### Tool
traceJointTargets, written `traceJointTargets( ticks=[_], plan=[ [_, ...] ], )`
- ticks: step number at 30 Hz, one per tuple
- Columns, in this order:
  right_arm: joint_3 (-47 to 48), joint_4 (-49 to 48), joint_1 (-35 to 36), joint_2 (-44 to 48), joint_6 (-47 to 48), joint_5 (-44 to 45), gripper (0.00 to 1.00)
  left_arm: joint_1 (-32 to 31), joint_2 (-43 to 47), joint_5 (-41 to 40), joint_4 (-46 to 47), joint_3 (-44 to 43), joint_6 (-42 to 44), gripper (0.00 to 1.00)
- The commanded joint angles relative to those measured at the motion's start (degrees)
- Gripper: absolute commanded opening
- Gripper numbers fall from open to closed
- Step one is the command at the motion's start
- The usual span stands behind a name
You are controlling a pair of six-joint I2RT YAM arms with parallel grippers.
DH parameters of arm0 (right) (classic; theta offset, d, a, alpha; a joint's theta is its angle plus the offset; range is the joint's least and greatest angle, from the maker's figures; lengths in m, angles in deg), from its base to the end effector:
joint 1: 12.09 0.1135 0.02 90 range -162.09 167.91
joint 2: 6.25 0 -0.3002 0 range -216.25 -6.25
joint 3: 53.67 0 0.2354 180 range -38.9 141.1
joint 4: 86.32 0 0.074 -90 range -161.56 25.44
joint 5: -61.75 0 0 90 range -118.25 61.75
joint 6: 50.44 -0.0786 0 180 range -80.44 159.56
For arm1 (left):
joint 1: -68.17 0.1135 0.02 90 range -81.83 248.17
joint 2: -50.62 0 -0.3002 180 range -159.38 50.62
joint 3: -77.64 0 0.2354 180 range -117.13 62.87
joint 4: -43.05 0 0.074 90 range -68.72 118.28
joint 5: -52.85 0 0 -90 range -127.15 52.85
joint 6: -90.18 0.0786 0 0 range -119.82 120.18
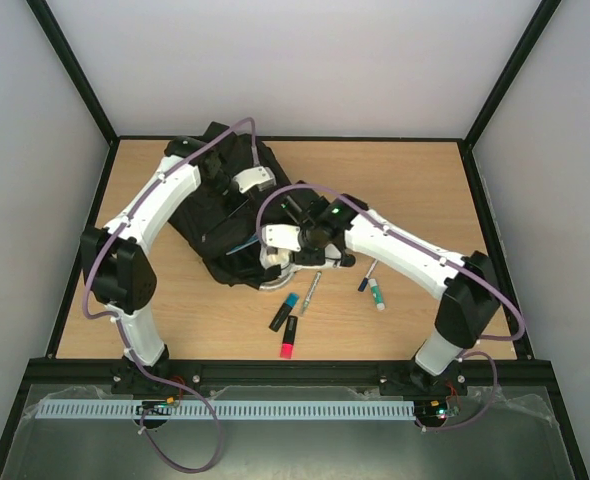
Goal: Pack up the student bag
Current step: Place the stationery in the student bag.
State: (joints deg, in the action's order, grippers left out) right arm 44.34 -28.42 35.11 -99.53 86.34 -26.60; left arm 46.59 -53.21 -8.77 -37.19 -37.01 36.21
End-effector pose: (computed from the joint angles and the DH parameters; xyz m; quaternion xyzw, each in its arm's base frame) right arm 0.2485 0.2650 0.3105 -0.6906 0.6505 -0.0125 0.3159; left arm 0.3334 -0.1720 0.3152 0.4980 0.8148 -0.2175 0.2021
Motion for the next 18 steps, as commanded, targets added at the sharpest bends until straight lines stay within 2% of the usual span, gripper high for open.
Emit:
traceJointTargets(
  ticks=[1, 8, 14, 18],
  plan=[
    [1.6, -3.1, 2.4, -4.0, 4.6, 2.0, 0.25, -0.3, -1.4, 4.6, 0.4, -4.6, 0.1, 0.08],
    [-0.6, -13.2, 6.5, -8.0, 10.2, 6.0, 0.24, -0.3, -1.1, 5.8, -0.2, -5.9, 0.1, 0.08],
    [1.4, -22.4, 7.4, -14.2, 13.5, 10.0, 0.25, -0.3, -0.4, 5.8, -1.5, -7.9, 0.5, 0.08],
    [2.6, -23.9, 7.5, -16.3, 15.9, 10.1, 0.26, -0.1, -2.5, 5.6, -5.6, -12.1, 1.3, 0.07]
  ],
)
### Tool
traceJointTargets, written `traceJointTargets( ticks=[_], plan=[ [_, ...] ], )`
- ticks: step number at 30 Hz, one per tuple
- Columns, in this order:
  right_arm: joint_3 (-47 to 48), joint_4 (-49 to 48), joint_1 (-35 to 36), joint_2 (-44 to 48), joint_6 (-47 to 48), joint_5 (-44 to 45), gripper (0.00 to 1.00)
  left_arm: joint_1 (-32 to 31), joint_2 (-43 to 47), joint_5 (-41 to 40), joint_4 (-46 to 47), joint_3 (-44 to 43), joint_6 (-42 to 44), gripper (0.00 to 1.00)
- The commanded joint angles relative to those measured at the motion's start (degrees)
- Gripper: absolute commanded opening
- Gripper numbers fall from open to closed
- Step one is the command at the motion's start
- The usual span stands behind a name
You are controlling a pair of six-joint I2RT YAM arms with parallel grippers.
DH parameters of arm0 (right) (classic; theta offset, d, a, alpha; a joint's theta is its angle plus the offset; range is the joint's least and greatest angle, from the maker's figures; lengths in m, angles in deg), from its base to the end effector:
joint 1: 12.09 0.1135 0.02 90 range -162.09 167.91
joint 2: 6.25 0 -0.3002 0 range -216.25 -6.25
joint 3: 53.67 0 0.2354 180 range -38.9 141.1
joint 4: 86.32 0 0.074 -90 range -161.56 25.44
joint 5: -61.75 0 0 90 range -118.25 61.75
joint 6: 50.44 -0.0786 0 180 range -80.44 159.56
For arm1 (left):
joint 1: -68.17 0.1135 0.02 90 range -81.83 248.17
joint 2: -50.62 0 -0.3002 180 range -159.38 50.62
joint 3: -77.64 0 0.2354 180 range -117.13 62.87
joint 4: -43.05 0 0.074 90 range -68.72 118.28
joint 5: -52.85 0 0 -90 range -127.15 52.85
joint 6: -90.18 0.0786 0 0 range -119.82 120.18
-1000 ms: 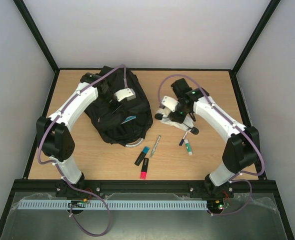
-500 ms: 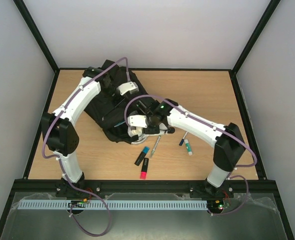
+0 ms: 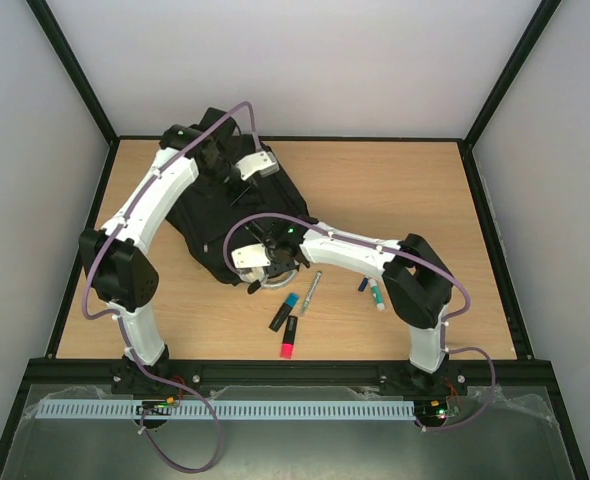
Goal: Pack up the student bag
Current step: Place the stationery in the student bag.
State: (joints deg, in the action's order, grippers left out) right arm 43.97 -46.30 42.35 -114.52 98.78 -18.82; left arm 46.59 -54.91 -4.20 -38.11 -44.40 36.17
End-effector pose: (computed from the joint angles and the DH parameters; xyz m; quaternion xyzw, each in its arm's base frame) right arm 0.2673 0.3517 0.2380 -0.7704 0.5366 -0.0913 0.3320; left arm 0.3432 -0.1817 0.3432 0.5050 0.7900 -0.2481 0.2435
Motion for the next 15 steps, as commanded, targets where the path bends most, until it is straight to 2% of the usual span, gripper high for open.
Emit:
traceJointTargets(
  ticks=[1, 3, 5, 8, 11, 13, 15],
  plan=[
    [3.2, -6.2, 0.2, -1.5, 3.3, 2.7, 0.26, 0.0, -1.5, 0.3, -6.0, -5.5, 1.3, 0.07],
    [2.6, -6.7, 0.2, -1.3, 2.9, 3.5, 0.25, 0.2, -2.4, -1.9, -8.0, -6.2, -0.5, 0.13],
    [0.8, -7.7, 0.2, 0.0, 2.5, 3.9, 0.25, 1.3, -1.0, -2.6, -8.0, -4.3, -0.7, 0.25],
    [-1.8, -8.9, 0.2, 2.1, 1.1, 4.2, 0.25, 5.1, 6.4, -0.6, -3.2, 2.9, 1.4, 0.50],
    [-3.3, -9.3, 0.2, 3.3, -0.8, 4.7, 0.25, 9.3, 15.9, 0.2, 1.3, 12.6, 4.7, 0.68],
    [-3.7, -9.2, 0.2, 3.3, -2.1, 4.8, 0.25, 10.9, 19.6, -0.4, 1.3, 18.0, 7.7, 0.74],
    [-3.7, -9.1, 0.2, 3.4, -3.3, 4.9, 0.25, 11.7, 21.8, -0.8, -0.3, 22.3, 10.3, 0.76]
  ],
)
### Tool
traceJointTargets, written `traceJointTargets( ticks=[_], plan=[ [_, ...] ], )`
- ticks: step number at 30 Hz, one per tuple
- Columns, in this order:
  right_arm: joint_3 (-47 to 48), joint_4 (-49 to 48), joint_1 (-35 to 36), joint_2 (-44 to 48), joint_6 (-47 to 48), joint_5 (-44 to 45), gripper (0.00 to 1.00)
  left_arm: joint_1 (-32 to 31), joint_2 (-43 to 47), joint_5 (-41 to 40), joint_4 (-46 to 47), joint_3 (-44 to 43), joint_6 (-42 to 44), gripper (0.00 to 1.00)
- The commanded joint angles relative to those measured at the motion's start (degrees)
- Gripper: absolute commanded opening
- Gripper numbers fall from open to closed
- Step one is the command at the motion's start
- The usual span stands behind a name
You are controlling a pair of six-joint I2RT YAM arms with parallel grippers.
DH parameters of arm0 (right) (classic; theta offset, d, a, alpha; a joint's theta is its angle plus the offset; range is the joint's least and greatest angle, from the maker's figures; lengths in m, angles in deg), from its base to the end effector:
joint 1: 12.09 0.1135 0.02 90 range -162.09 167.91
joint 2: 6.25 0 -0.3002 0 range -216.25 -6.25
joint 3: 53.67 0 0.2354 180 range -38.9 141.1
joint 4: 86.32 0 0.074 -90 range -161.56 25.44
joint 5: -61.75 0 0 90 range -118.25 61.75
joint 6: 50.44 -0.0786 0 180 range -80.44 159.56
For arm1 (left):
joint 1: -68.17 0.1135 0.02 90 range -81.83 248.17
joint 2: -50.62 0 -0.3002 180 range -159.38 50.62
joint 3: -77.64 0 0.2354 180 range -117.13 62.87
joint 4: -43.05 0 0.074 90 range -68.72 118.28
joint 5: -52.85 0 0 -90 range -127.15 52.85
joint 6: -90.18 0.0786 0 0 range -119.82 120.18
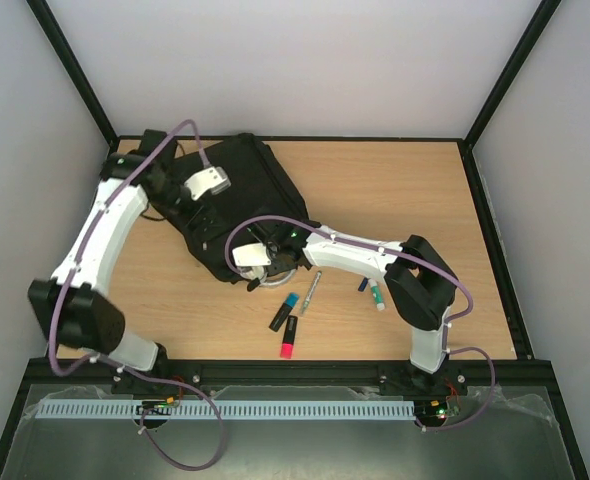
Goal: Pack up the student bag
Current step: Place the stationery in the student bag.
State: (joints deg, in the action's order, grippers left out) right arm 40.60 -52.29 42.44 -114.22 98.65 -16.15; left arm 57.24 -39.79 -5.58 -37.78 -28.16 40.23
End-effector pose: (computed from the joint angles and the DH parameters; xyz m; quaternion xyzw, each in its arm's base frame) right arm 0.2704 0.3511 0.2317 -0.7554 0.5396 -0.1125 0.3544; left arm 0.2943 -0.0987 0.3480 0.4569 0.8238 -0.2058 0.2649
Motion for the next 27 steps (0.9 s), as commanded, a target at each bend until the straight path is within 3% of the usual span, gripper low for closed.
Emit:
traceJointTargets(
  ticks=[1, 6, 10, 14, 18, 27],
  plan=[
    [-0.2, -3.0, 0.1, 3.0, -3.8, 2.4, 0.25, 1.5, 7.5, 0.9, -1.3, 8.1, 7.0, 0.76],
    [0.0, -2.6, 0.1, 2.8, -6.1, 2.7, 0.25, 3.5, 13.1, 4.7, 1.0, 18.6, 10.6, 0.75],
    [-0.3, -3.9, 0.1, 2.3, -7.9, 2.8, 0.25, 3.4, 18.3, 8.5, 10.4, 27.8, 11.5, 0.74],
    [0.6, -4.0, 0.1, 1.7, -8.8, 2.6, 0.25, 3.5, 20.2, 8.7, 21.6, 34.0, 6.6, 0.73],
    [1.1, -3.8, 0.1, 1.2, -9.4, 2.2, 0.25, 3.5, 19.4, 9.1, 27.2, 36.9, 5.8, 0.71],
    [1.4, -4.0, 0.1, 0.8, -11.1, 1.6, 0.25, 4.2, 14.8, 8.5, 30.9, 40.1, 10.5, 0.57]
  ],
)
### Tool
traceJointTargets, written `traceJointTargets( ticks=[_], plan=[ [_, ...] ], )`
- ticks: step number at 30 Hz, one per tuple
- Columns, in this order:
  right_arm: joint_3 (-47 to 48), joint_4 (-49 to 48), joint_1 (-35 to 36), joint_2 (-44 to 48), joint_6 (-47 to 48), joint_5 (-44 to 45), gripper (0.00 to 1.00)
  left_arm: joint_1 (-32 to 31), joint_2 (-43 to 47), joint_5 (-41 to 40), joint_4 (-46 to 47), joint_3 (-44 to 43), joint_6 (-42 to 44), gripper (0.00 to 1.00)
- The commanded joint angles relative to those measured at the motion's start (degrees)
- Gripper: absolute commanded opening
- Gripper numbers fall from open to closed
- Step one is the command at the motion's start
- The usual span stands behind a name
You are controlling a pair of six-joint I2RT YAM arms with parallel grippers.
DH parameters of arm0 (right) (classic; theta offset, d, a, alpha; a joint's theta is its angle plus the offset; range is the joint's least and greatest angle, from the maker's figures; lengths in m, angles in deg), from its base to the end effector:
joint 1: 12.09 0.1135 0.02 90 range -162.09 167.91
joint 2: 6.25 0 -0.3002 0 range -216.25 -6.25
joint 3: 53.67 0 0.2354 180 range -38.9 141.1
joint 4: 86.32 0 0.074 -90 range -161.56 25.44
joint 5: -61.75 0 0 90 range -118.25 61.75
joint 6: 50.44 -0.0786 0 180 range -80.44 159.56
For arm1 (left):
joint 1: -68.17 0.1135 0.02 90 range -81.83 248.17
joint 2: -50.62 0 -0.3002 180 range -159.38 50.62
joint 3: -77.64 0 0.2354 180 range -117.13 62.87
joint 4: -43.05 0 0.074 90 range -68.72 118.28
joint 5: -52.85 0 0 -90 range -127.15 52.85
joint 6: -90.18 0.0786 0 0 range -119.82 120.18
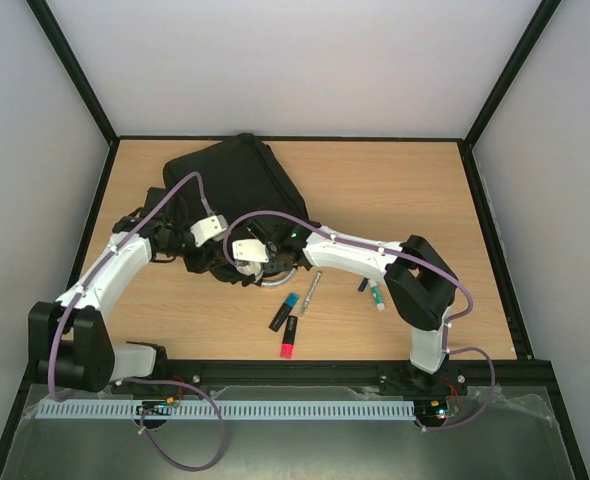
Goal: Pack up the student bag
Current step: Place the stationery in the student bag.
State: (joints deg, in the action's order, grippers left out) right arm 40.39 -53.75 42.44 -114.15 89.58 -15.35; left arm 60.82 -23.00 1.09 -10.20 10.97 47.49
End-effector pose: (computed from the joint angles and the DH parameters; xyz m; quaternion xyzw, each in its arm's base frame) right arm 0.2723 0.3520 0.2338 -0.7042 0.5975 -0.0897 0.3728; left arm 0.2283 -0.0785 0.2552 0.4940 0.7725 -0.2145 0.3365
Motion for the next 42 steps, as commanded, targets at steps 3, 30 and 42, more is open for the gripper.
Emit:
traceJointTargets(
  ticks=[3, 30, 42],
  plan=[
    [1.5, -2.4, 0.1, 0.8, -2.7, 0.5, 0.25, 1.1, -2.9, 3.5, 6.1, 2.5, 2.6, 0.57],
    [-0.5, -5.1, 0.1, 2.2, 7.9, -0.6, 0.25, 2.3, -6.4, 6.0, 0.3, -20.2, -2.4, 0.02],
    [10.0, -7.8, -0.1, -2.2, 19.3, -2.7, 0.25, 3.9, -9.4, 7.3, -7.3, -29.1, -1.0, 0.02]
  ],
)
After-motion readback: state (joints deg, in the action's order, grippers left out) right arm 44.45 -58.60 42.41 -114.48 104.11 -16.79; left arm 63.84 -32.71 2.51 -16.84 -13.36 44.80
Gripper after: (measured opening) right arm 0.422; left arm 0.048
